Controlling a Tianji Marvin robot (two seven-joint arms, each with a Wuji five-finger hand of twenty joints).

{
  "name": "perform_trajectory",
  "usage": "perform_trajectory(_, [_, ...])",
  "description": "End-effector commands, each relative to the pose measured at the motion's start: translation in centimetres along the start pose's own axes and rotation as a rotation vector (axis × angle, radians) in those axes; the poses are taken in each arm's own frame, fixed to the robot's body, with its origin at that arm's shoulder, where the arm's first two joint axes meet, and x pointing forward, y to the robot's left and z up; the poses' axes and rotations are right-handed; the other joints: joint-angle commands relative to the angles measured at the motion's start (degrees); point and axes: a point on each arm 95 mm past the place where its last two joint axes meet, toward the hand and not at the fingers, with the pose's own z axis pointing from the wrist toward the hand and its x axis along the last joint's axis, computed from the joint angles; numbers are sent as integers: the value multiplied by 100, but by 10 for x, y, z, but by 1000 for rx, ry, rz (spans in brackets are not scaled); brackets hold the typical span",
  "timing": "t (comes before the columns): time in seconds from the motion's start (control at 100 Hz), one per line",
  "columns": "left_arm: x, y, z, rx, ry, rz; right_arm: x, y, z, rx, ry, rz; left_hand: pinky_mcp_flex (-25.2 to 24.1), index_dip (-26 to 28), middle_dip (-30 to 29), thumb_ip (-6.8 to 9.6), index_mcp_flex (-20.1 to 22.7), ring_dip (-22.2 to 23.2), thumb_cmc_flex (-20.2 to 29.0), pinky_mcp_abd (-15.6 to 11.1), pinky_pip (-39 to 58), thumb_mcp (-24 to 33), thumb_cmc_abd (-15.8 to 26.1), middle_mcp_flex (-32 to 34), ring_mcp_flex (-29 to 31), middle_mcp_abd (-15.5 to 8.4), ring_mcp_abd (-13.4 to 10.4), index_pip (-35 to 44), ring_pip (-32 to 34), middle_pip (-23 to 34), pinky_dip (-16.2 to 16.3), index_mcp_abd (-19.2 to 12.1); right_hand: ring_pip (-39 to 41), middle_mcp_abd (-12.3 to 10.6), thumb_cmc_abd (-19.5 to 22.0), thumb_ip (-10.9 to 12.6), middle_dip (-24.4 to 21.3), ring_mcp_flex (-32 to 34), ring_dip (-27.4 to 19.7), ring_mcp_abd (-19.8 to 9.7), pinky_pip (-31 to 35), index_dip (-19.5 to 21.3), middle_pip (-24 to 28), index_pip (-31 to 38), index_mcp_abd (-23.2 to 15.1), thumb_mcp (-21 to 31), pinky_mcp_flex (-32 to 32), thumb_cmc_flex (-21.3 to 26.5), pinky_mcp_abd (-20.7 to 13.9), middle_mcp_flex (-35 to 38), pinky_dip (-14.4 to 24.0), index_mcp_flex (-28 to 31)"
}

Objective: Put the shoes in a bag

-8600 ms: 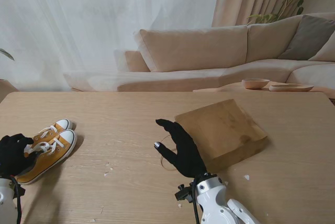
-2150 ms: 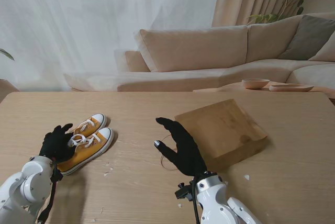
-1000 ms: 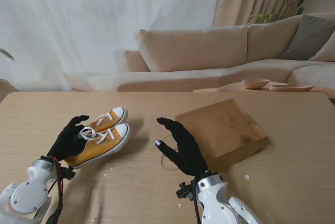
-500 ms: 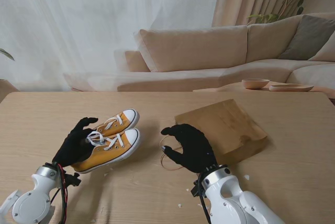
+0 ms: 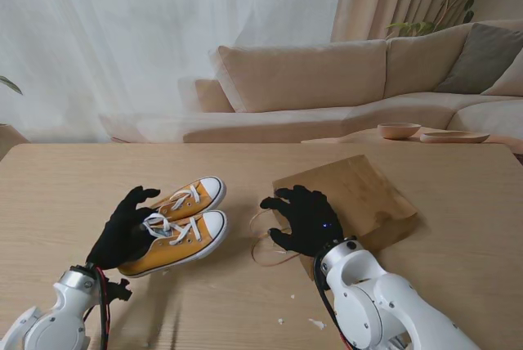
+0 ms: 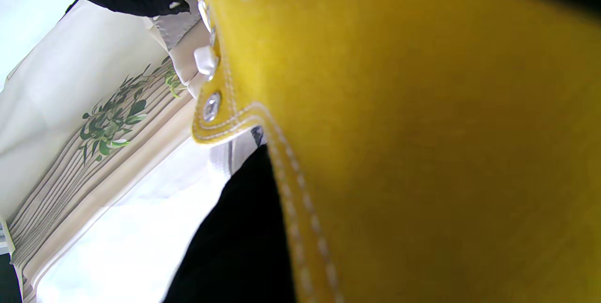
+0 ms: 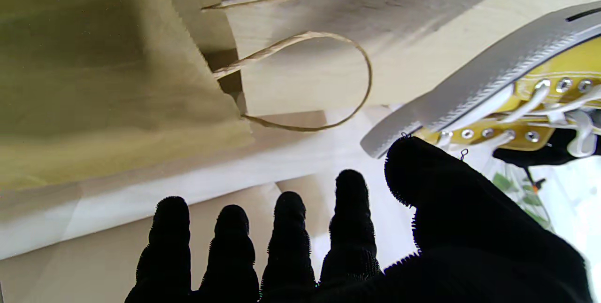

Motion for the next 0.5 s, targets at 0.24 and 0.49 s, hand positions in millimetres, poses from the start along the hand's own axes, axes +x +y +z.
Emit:
perform_trajectory(0.24, [19, 6, 5, 27, 9, 29, -10, 2, 37, 80, -5, -60, 25, 356, 13, 147, 417, 108, 514, -113, 3, 603, 1071, 7, -41, 78, -51, 740, 24, 51, 55, -395, -112, -99, -425, -158, -5, -57, 54, -35, 11, 862, -135, -502, -154, 504, -55, -63, -91, -116, 19, -148])
perform_trajectory(0.49, [20, 3, 7, 32, 20, 48, -18, -3, 63, 146, 18, -91, 30, 337, 21, 139, 435, 113, 514, -108, -2, 624, 1059, 3, -45, 80, -36, 742, 29, 39, 49, -382, -108, -129, -799, -257, 47, -57, 32, -33, 2, 1081, -11, -114, -613, 1069, -51, 125, -132, -113, -13, 667])
